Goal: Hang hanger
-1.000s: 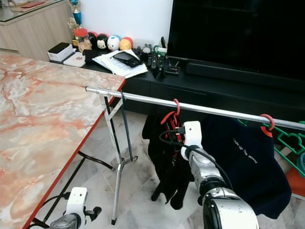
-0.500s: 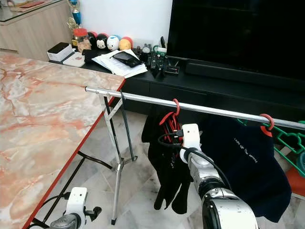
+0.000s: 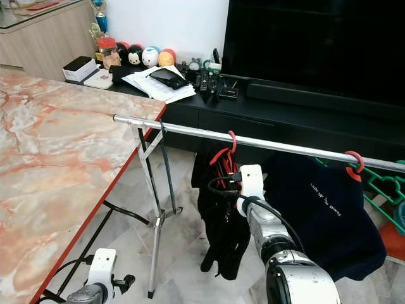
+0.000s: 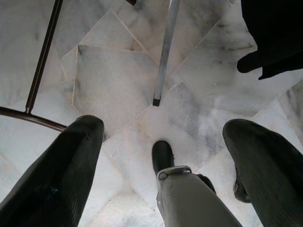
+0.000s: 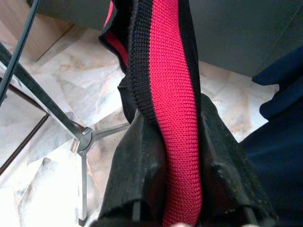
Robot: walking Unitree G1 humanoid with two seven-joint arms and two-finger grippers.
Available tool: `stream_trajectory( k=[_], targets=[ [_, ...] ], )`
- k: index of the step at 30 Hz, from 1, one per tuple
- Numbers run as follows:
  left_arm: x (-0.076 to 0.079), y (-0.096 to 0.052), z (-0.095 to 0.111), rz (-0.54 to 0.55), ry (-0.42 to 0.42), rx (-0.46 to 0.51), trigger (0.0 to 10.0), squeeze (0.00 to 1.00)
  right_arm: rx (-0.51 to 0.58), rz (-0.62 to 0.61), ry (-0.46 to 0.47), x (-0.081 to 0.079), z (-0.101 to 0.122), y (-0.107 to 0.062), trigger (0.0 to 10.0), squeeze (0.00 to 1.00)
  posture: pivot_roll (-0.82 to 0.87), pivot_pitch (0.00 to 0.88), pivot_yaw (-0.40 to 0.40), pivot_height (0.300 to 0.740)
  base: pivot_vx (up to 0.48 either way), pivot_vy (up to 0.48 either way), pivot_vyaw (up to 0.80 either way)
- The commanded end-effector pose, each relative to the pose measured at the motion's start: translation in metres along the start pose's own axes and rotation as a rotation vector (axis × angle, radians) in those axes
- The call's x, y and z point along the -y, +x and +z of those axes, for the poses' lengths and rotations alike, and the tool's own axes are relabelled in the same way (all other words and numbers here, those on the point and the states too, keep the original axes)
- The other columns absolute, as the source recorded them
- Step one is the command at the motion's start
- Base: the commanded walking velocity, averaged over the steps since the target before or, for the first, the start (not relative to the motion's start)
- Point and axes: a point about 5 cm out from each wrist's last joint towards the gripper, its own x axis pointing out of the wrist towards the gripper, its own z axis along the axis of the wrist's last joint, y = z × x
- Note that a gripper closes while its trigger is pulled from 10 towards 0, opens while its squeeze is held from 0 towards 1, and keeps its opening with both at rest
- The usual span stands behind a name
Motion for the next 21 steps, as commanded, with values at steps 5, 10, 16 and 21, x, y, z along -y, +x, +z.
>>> stream_trajectory(
  k=[5,10,16,21],
  targets=[
    [0.002,-0.001,-0.007,-0.010,0.014,-0.027,10.0,0.00,0.129,-0.041,0.032,0.002,0.015,0.000,0.0,0.00,0.11,0.000,-0.030,0.740,0.000,0.000,0.00],
    [0.002,-0.001,-0.008,-0.010,0.012,-0.026,10.0,0.00,0.223,-0.080,0.056,0.005,0.019,-0.004,0.0,0.00,0.11,0.000,-0.026,0.740,0.000,0.000,0.00],
    [0.002,-0.001,-0.008,-0.007,0.017,-0.024,10.0,0.00,0.294,-0.124,0.029,0.006,0.009,-0.013,7.4,0.00,0.11,0.000,-0.026,0.740,0.000,0.000,0.00],
    [0.002,-0.001,-0.008,-0.005,0.012,-0.020,10.0,0.00,0.284,-0.156,0.000,0.007,-0.012,-0.024,10.0,0.00,0.10,0.000,-0.025,0.740,0.000,0.000,0.00]
  ],
)
